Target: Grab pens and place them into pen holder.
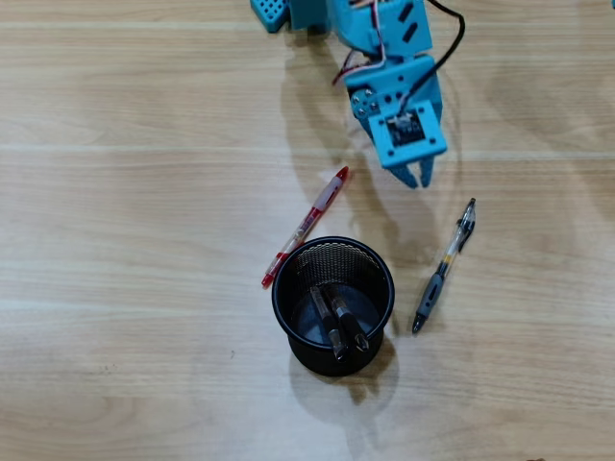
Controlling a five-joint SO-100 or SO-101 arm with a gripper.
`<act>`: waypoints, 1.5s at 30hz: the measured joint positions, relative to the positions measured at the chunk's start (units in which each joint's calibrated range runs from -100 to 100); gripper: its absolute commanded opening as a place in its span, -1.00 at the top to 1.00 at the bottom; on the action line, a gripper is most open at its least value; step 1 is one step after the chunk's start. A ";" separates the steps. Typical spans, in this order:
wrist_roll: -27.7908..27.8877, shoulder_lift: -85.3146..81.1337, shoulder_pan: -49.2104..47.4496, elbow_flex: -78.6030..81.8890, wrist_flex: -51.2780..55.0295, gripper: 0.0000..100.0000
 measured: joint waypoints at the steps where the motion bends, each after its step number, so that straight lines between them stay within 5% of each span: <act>1: -0.10 2.04 -0.90 -2.40 1.38 0.95; 11: -1.40 26.21 -2.07 -38.70 27.34 0.95; 20: -2.23 38.93 -4.78 -56.81 29.41 0.95; 37: -4.73 41.56 -4.69 -54.59 27.25 0.94; 45: -4.73 41.56 -4.51 -54.51 27.25 0.64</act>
